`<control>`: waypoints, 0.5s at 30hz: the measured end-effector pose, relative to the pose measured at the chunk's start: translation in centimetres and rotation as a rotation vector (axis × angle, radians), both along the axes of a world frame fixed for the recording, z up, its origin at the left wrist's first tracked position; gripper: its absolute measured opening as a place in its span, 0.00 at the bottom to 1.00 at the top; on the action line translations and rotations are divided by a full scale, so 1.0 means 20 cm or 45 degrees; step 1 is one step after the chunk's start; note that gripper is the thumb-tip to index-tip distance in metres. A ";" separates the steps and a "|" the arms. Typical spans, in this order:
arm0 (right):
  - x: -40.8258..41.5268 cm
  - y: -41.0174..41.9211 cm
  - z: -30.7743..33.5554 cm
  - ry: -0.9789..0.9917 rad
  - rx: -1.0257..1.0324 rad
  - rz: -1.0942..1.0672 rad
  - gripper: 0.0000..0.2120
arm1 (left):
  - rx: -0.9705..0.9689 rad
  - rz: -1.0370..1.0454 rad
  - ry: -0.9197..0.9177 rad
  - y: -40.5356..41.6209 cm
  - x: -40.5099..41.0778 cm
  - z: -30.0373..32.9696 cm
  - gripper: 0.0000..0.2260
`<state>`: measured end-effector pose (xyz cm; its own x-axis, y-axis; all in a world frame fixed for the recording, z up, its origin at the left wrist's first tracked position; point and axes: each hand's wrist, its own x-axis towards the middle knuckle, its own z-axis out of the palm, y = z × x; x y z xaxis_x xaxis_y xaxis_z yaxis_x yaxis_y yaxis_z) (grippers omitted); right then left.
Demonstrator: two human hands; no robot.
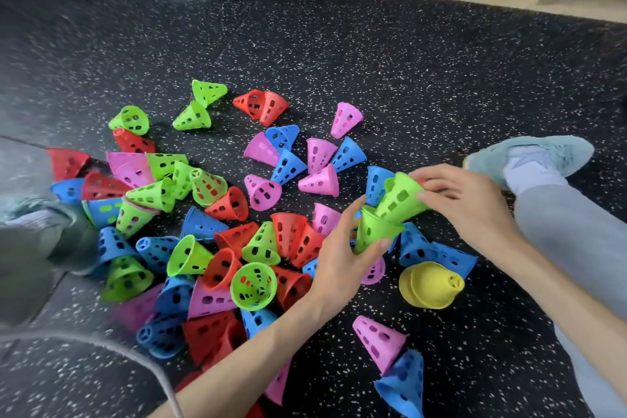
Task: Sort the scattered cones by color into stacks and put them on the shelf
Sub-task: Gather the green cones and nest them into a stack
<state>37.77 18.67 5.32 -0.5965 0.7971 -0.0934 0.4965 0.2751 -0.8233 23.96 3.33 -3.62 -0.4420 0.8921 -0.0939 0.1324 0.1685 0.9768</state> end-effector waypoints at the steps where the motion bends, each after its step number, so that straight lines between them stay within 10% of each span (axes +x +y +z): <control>1: -0.02 -0.03 0.00 -0.007 -0.012 0.031 0.14 | 0.005 0.013 0.010 0.00 0.00 0.00 0.34; 15: -0.19 -0.25 0.04 -0.022 -0.038 0.286 0.14 | -0.028 0.032 0.249 -0.05 -0.18 0.15 0.29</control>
